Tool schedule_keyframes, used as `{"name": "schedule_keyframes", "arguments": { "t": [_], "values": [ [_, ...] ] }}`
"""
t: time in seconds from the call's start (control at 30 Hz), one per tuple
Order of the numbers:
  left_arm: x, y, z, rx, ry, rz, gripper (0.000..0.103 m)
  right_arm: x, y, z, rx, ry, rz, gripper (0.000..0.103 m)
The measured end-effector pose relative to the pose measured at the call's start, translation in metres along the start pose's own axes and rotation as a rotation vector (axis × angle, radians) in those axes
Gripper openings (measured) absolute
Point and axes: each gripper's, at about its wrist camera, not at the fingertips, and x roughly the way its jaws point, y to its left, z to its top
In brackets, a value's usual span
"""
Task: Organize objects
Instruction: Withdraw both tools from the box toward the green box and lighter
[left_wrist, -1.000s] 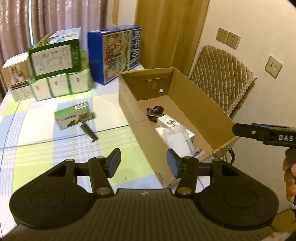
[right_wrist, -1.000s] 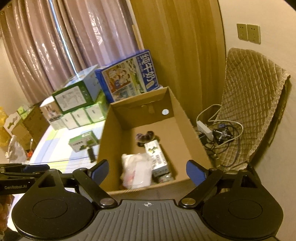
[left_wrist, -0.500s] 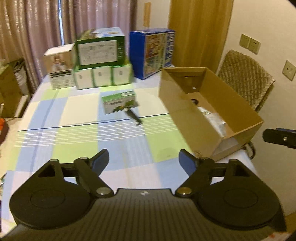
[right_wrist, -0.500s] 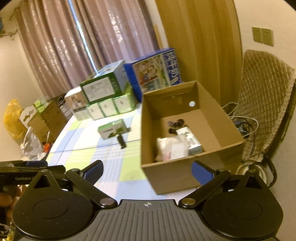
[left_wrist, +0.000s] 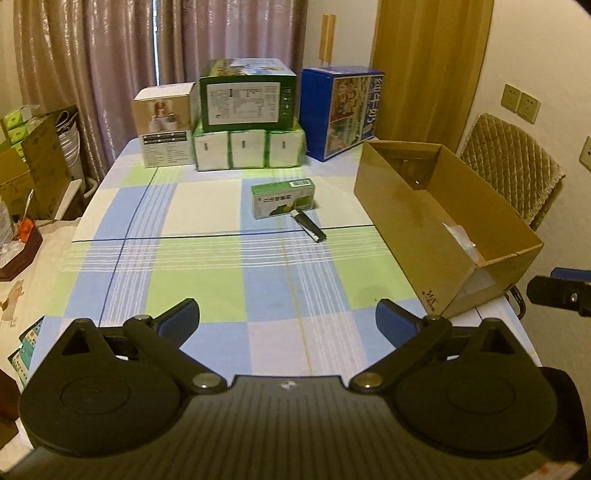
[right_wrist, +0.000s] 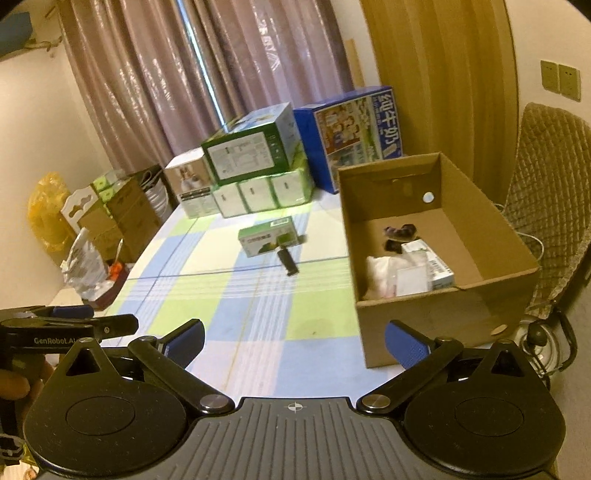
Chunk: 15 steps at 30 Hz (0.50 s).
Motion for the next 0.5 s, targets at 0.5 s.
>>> {"name": "schedule_keyframes", "arguments": {
  "t": [0.5],
  "values": [
    [0.005,0.023,-0.008,-0.025,0.012,0.019,0.102,0.021,0.018,-0.008,-0.036,0.04,0.014,0.101]
  ]
}}
